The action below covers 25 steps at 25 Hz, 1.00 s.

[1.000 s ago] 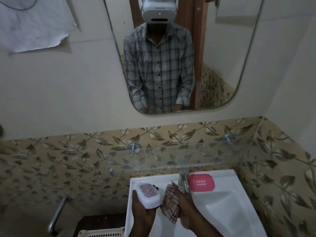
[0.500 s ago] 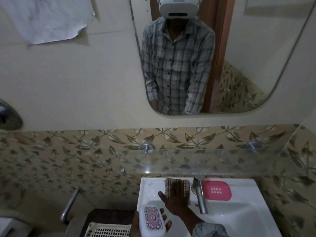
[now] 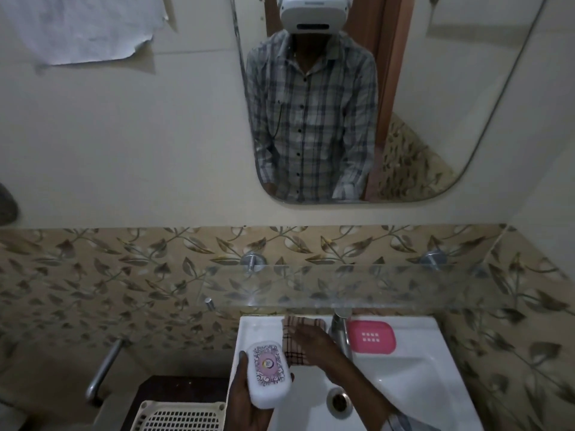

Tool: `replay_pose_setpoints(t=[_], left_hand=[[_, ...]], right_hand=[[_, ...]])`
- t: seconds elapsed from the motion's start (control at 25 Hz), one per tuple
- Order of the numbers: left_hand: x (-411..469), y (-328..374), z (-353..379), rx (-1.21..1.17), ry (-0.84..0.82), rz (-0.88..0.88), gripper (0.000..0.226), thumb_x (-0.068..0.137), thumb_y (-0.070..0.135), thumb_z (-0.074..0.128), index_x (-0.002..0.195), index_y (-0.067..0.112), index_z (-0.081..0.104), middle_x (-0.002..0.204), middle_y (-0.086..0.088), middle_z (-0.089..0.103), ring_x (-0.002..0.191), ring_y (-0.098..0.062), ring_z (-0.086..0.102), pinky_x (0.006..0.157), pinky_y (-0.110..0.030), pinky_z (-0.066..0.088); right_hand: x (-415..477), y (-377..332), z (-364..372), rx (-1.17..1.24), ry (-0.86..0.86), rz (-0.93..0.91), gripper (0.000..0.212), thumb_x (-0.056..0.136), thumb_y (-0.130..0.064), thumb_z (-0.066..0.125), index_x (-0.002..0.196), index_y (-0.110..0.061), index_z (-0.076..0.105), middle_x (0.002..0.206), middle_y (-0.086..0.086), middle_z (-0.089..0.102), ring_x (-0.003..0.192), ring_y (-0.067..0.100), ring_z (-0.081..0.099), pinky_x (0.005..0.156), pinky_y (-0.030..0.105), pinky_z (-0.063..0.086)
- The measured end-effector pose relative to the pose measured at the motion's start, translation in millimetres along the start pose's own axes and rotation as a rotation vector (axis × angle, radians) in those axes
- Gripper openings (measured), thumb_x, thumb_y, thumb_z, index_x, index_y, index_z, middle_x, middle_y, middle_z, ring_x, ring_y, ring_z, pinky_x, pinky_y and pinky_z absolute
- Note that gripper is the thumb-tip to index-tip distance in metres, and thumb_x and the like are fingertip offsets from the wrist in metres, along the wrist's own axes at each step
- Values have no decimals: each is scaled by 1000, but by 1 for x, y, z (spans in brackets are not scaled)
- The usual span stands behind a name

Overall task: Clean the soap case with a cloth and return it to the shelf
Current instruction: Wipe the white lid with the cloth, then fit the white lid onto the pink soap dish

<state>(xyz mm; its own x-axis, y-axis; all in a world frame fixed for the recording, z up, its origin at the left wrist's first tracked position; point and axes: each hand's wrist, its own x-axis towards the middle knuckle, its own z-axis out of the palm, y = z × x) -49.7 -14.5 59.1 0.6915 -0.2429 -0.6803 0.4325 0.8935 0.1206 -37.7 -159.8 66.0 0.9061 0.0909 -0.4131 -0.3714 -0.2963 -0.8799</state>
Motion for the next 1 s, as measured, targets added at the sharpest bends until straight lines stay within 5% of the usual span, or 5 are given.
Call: replay_pose_setpoints(t=[0.28, 0.4, 0.6, 0.8, 1.0], left_hand=[[10, -28, -2, 1154, 192, 468, 51, 96, 44, 53, 131, 7, 57, 121, -20, 67, 100, -31, 66, 85, -41, 56], [13, -43, 8, 1503, 279, 452, 102, 72, 55, 79, 152, 18, 29, 138, -19, 52, 112, -32, 60, 73, -33, 55], [30, -37, 17, 1309, 246, 326, 107, 43, 43, 85, 134, 13, 38, 111, -10, 61, 95, -29, 64, 65, -38, 59], [30, -21, 12, 1103, 190, 203, 59, 72, 32, 76, 123, 14, 51, 113, -17, 60, 97, -34, 62, 64, -43, 61], [24, -17, 2, 1094, 123, 171, 48, 66, 38, 65, 104, 8, 67, 83, -10, 63, 72, -23, 57, 64, -34, 51]], right_hand=[[-50, 39, -2, 376, 189, 37, 19, 81, 3, 72, 99, 0, 67, 98, 23, 72, 75, 26, 67, 68, 40, 59], [-52, 40, -7, 301, 216, -48, 26, 78, 1, 73, 101, -9, 68, 93, 14, 72, 74, 19, 69, 65, 36, 59], [-38, 72, -67, 156, 361, 7, 18, 89, 5, 62, 102, -2, 72, 86, 17, 74, 78, 30, 72, 77, 43, 58], [0, 113, -123, -1023, 339, 61, 82, 90, -29, 67, 155, -17, 20, 163, 13, 14, 151, 32, 15, 121, 46, 15], [16, 136, -123, -1325, 363, -181, 60, 58, -14, 94, 113, -11, 72, 126, 33, 60, 104, 39, 68, 79, 47, 59]])
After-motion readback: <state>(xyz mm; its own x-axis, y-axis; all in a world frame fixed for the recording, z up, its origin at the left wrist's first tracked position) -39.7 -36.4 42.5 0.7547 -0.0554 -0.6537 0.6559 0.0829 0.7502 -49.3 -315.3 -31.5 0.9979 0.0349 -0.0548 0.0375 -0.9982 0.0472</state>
